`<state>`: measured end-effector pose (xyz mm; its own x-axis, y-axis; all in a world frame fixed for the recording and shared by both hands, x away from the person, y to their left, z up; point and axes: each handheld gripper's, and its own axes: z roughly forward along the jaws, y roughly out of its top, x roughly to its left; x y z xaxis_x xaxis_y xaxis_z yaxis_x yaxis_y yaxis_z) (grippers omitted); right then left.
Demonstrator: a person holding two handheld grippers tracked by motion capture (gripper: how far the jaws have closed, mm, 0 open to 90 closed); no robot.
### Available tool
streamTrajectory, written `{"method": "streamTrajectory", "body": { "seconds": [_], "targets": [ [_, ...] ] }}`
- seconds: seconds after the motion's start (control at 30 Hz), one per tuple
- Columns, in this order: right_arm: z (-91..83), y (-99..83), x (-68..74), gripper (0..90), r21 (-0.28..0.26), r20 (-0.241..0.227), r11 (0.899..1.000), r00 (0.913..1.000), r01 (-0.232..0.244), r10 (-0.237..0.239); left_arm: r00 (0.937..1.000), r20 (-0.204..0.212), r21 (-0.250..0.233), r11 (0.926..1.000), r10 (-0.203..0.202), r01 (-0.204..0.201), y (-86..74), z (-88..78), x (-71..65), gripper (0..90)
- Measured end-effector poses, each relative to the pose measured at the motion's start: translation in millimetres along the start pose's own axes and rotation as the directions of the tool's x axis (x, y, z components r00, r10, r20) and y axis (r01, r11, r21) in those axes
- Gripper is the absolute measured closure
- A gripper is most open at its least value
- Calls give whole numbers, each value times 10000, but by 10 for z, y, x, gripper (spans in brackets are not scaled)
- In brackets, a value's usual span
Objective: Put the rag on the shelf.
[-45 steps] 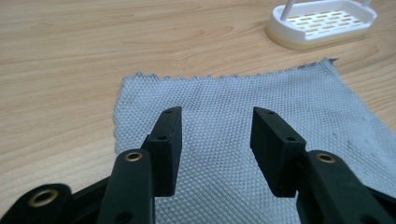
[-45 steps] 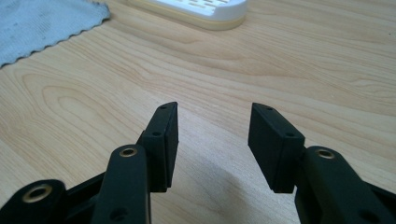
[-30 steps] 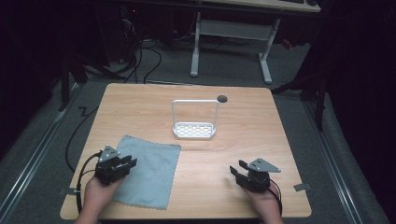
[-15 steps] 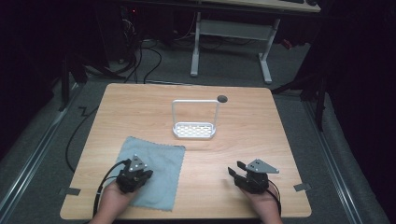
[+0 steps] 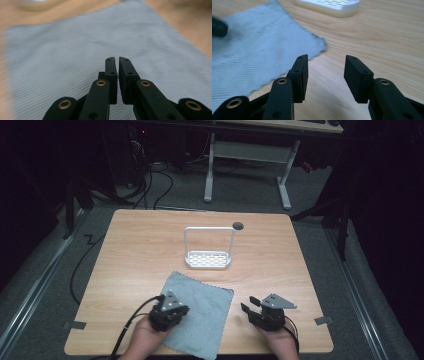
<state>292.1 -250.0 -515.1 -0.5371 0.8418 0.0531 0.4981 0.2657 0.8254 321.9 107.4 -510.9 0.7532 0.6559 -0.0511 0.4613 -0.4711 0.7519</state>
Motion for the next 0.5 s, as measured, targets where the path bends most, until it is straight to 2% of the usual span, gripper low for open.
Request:
{"method": "streamTrajectory", "body": {
  "seconds": [0.07, 0.1, 0.17, 0.2, 0.27, 0.3, 0.33, 0.43, 0.5],
  "targets": [
    [52, 46, 153, 589, 53, -486, 9994, 9983, 334, -332, 9984, -464, 27, 9995, -326, 327, -85, -102, 168, 859],
    [52, 46, 153, 589, 53, -486, 9994, 9983, 334, -332, 9963, -710, 80, 9988, -478, 485, -147, -159, 266, 859],
    [96, 76, 310, 646, 175, -942, 9978, 9936, 644, -625, 9931, -855, 64, 9966, -808, 817, -218, -234, 372, 873],
    [116, 82, 378, 702, 223, -1148, 9968, 9906, 770, -740, 9926, -802, 69, 9957, -914, 923, -238, -255, 403, 875],
    [155, 84, 502, 812, 482, -1548, 9921, 9821, 1159, -1072, 9939, -593, 166, 9954, -933, 944, -255, -246, 416, 879],
    [203, 67, 604, 893, 917, -1907, 9842, 9728, 1514, -1318, 9948, -518, 255, 9957, -877, 891, -256, -221, 402, 883],
    [203, 67, 604, 893, 917, -1907, 9842, 9728, 1514, -1318, 9961, -488, 385, 9964, -739, 758, -256, -200, 391, 883],
    [274, 17, 672, 900, 1527, -2162, 9703, 9643, 1878, -1526, 9986, -307, 854, 9953, -429, 454, -256, -114, 334, 887],
    [285, -4, 650, 900, 1649, -2141, 9674, 9644, 1924, -1553, 9993, -146, 848, 9958, -336, 347, -253, -109, 303, 889]
  ]
}}
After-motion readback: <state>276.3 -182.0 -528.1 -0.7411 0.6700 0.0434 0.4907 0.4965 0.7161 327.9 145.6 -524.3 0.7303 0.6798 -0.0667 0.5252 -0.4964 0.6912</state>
